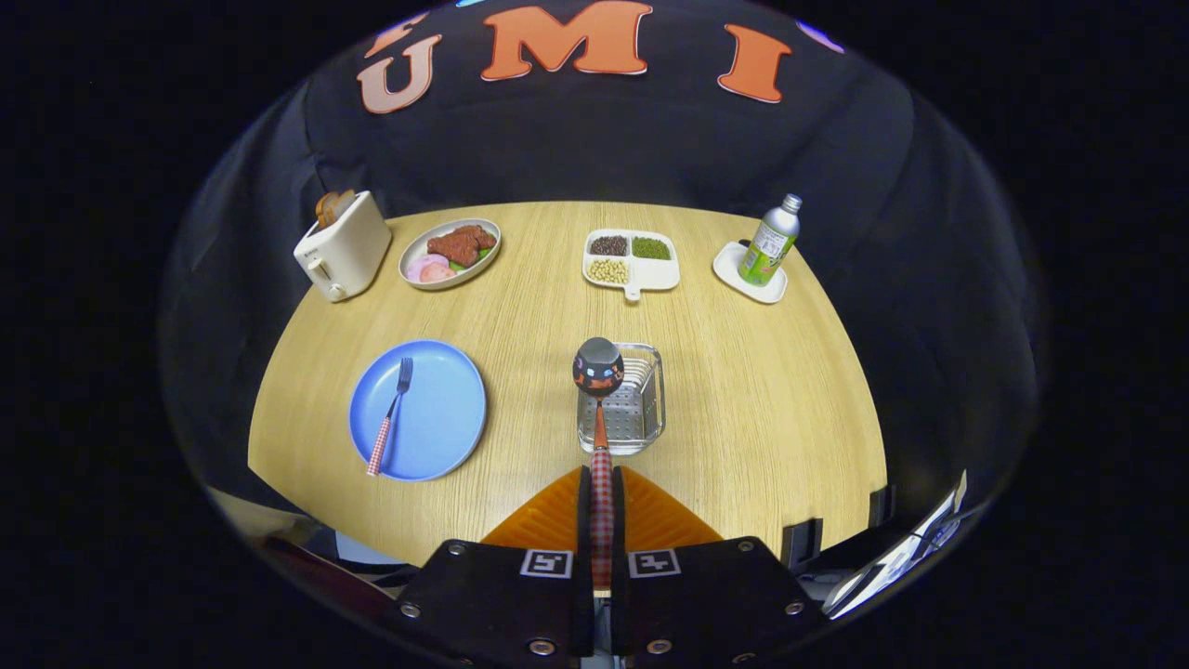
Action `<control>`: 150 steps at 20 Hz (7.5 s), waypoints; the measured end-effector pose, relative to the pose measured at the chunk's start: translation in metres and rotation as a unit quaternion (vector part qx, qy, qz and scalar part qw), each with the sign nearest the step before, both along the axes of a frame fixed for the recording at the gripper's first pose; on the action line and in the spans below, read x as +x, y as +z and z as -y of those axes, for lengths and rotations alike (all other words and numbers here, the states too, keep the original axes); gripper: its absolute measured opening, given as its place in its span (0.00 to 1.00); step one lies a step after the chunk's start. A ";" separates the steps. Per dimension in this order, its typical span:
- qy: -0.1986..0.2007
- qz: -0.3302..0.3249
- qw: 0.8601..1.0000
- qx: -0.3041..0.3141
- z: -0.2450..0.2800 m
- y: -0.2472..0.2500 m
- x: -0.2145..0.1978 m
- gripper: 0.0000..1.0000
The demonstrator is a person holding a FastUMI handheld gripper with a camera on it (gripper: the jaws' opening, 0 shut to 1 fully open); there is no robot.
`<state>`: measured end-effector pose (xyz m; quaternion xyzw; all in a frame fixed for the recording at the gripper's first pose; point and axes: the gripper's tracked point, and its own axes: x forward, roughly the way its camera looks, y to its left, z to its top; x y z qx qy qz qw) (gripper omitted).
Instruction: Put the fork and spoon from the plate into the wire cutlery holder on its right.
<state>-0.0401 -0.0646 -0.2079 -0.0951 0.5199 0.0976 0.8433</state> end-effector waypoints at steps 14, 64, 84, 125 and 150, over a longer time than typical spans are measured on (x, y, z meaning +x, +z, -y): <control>0.030 -0.163 0.984 -0.066 0.011 -0.041 0.016 0.08; 0.042 0.125 0.987 0.094 -0.210 -0.043 0.011 0.98; 0.076 0.080 0.990 0.084 -0.264 -0.139 -0.029 0.67; 0.051 -0.030 0.998 0.022 -0.002 0.003 0.041 0.08; 0.098 -0.245 0.963 -0.051 0.001 -0.057 0.044 0.11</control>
